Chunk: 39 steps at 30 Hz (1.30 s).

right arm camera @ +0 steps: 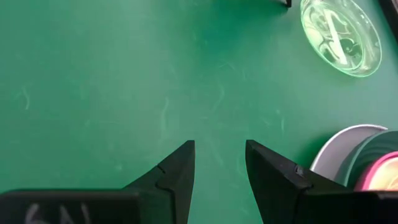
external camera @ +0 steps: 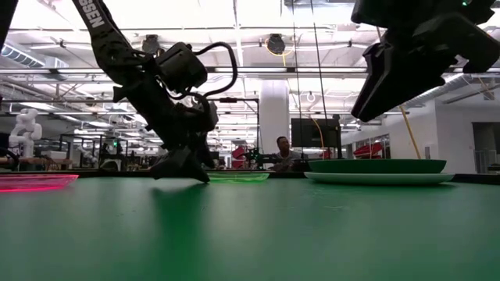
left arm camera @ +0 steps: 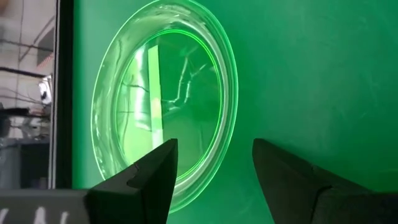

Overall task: Stack plastic plates
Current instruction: Stack the green transparent plate on the orange transparent plate

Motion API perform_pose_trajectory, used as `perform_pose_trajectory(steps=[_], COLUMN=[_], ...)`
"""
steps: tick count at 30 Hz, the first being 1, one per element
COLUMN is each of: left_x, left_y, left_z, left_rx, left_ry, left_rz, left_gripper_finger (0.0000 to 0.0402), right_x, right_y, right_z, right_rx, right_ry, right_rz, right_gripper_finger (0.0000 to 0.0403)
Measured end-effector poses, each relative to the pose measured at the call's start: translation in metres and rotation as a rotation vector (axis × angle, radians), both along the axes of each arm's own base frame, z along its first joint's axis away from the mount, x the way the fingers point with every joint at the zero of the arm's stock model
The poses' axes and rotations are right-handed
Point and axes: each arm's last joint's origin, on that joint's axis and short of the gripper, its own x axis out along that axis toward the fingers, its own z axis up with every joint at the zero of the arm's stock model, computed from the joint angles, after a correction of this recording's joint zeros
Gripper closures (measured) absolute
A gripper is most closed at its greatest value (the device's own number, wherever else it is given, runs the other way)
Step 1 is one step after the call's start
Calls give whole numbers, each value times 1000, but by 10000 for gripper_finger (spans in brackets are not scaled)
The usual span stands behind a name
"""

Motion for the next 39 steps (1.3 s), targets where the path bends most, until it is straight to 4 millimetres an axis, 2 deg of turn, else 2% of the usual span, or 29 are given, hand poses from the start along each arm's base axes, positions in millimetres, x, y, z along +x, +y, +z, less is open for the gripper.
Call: perform_pose_trajectory(steps=[5, 14, 25, 29, 35, 39], left_x=[0, -2, -6, -6, -4, 4], left_y=[0, 3, 12, 13, 9, -1], left_z=[0, -2, -3, -3, -2, 3], left_rx=[37, 103, 124, 130, 128, 131], left_ry=[31, 96, 149, 157, 130, 104], left_rz=[-46, -115, -140, -147, -150, -183], left_gripper_finger=[199, 299, 375, 394, 398, 398], right_x=[0, 0, 0, 0, -1, -2], right_y=[0, 0, 0, 0, -1, 1], right_z=[0, 0, 0, 0, 0, 13], right_rx=[3, 5, 5, 3, 9, 74], right_ry=[0, -1, -1, 2, 14, 12], right_rz=[-6, -8, -7, -7, -7, -41], right_gripper_finger=[268, 268, 268, 268, 268, 268])
